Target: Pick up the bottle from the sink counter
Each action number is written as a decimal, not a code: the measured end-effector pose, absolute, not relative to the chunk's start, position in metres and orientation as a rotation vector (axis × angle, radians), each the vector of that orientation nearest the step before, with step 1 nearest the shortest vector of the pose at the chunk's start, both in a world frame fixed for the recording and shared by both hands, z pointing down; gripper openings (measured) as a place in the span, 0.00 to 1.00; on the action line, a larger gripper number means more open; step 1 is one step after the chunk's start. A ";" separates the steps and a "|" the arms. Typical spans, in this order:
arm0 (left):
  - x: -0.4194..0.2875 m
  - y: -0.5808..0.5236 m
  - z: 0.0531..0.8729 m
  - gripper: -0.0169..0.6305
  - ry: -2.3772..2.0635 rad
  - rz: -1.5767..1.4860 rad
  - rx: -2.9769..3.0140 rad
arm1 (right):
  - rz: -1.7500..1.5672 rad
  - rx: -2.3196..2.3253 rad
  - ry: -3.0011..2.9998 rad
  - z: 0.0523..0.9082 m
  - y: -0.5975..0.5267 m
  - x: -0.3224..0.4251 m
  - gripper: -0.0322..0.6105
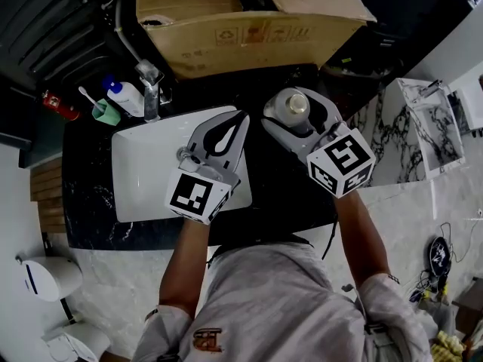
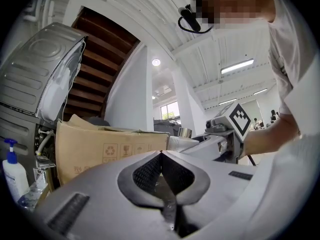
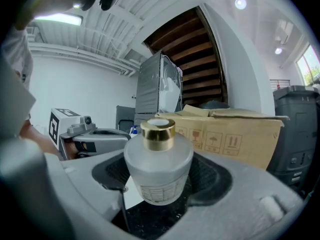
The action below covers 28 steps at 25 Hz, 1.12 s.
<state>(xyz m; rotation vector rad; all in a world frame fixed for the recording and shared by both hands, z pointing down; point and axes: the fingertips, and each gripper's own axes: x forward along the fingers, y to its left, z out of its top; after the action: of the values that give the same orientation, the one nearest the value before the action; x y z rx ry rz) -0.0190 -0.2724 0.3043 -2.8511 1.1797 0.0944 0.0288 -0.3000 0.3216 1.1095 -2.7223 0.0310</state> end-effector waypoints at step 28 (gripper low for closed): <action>-0.021 -0.237 0.287 0.03 1.113 0.125 -2.835 | -0.003 1.095 -2.725 0.316 -0.255 0.023 0.57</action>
<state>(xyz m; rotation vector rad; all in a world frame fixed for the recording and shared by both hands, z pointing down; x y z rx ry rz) -0.0207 -0.2368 0.2869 -2.8354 1.1127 0.1248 0.0229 -0.2548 0.3160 1.0953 -2.7252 -0.0030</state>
